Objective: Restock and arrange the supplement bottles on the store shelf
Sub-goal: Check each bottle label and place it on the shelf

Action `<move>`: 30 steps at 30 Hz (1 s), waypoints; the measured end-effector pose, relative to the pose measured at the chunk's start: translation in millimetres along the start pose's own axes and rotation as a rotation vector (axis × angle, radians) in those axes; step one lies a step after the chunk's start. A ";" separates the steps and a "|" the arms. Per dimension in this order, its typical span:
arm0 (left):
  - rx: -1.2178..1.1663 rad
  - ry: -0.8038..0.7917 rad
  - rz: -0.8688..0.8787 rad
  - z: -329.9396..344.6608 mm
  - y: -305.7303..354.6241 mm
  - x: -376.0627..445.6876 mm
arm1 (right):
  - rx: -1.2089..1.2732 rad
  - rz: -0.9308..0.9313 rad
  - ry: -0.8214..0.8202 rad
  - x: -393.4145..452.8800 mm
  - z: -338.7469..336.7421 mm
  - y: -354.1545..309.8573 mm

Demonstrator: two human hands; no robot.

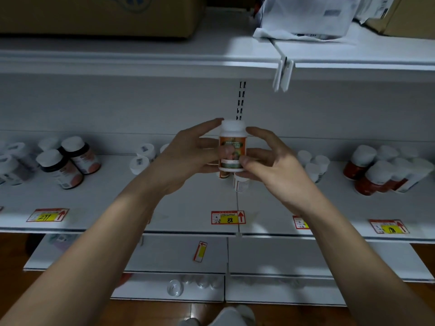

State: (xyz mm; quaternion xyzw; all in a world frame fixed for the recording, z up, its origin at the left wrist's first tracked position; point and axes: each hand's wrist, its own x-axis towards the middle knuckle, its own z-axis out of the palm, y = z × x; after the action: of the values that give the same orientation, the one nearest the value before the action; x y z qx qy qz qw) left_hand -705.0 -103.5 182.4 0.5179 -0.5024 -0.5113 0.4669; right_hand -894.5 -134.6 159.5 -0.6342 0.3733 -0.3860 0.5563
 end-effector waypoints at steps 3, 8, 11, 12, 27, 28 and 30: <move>0.019 -0.010 0.070 -0.4 -4.4 0.0 | -0.051 -0.036 -0.018 1.0 -1.8 2.5; -0.002 -0.012 0.121 -1.5 -8.5 -0.3 | -0.047 -0.064 -0.029 3.4 -0.4 6.5; -0.011 0.004 0.135 -2.3 -11.0 1.7 | -0.064 -0.075 -0.035 4.8 0.6 5.9; -0.012 0.013 0.135 -2.6 -13.4 3.1 | -0.074 -0.077 -0.037 5.7 1.0 6.6; 0.036 0.248 -0.065 -7.9 -114.3 52.0 | -0.788 0.140 0.085 32.6 -21.5 129.1; 0.066 0.261 -0.065 -6.8 -123.2 55.6 | -0.824 0.175 0.059 33.2 -22.4 139.3; 0.087 0.293 -0.077 -4.1 -139.2 61.9 | -0.894 0.235 0.009 34.3 -22.4 155.7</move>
State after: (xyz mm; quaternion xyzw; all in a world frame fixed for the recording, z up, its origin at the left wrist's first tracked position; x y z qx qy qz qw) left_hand -696.7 -157.1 39.9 0.6256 -0.4302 -0.4255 0.4924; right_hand -907.1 -190.8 9.2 -0.7634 0.5750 -0.1242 0.2667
